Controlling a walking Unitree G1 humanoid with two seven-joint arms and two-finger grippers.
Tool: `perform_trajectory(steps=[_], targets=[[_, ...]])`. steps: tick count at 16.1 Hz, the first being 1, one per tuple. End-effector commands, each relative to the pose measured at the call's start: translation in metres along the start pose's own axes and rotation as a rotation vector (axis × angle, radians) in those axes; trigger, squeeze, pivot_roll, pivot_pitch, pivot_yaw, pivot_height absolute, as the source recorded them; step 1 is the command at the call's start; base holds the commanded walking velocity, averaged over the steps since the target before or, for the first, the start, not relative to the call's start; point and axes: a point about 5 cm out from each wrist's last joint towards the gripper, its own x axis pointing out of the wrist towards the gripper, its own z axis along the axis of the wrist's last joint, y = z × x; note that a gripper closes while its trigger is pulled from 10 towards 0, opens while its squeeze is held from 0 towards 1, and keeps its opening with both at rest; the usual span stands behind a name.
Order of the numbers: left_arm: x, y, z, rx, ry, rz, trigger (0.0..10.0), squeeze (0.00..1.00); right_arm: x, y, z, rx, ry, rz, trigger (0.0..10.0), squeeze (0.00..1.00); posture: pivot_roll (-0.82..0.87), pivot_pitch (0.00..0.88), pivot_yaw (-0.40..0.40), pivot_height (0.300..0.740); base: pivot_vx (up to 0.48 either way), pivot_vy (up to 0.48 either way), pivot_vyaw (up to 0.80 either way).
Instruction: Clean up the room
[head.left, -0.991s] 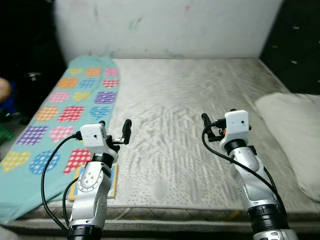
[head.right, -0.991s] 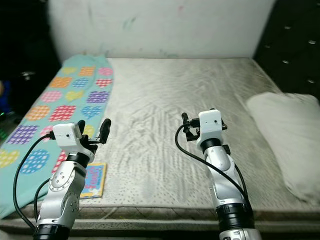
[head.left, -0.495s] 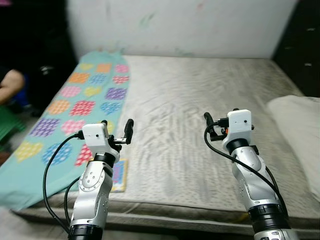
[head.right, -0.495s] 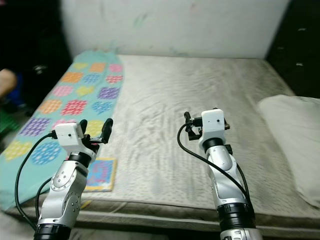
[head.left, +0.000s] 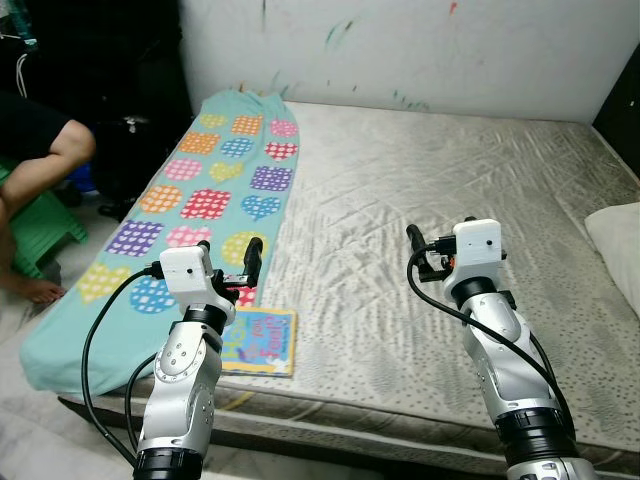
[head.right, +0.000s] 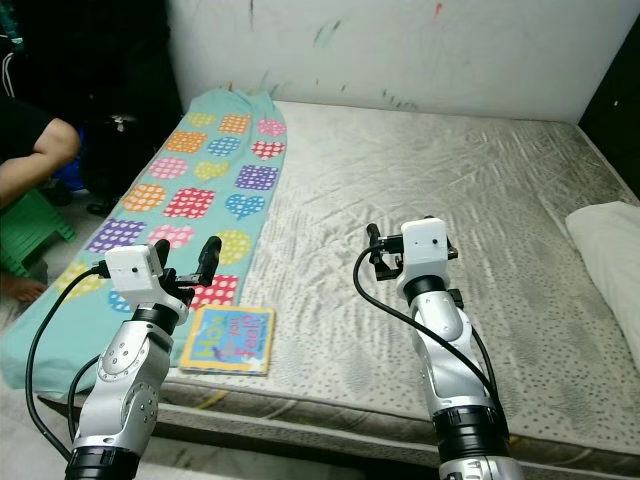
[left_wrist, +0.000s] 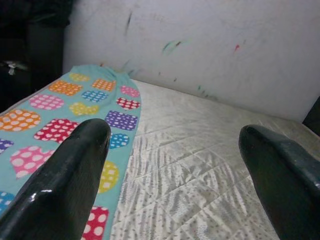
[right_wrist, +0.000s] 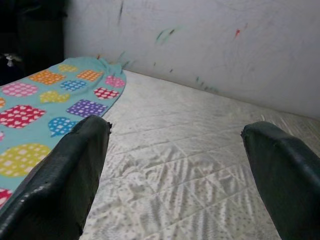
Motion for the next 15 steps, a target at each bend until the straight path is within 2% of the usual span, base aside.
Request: perform_trajectory(steps=[1,6,12,15], targets=[[0.0012,-0.0002,-0.001,0.006,0.01,0.0,10.0,0.0,0.002,0.0,0.0043,-0.003,-0.011,0.003,10.0,0.0,-0.08,0.008,0.021,0.74,0.0,0.48,0.0],[0.0016,-0.0009,-0.0018,-0.001,0.012,0.004,10.0,0.0,0.0021,-0.0004,0.0045,-0.007,-0.011,0.007,10.0,0.0,-0.09,0.008,0.018,0.74,0.0,0.48,0.0],[0.0003,-0.0051,0.0018,-0.008,-0.021,-0.037,10.0,0.0,0.0026,0.0004,0.0048,-0.01,-0.011,0.014,10.0,0.0,-0.09,0.008,0.015,0.74,0.0,0.0,0.0],[0.0001,-0.0053,0.0022,-0.009,-0.024,-0.046,10.0,0.0,0.0023,0.0007,0.0045,-0.008,-0.01,0.012,10.0,0.0,-0.09,0.01,0.017,0.74,0.275,0.0,0.0]])
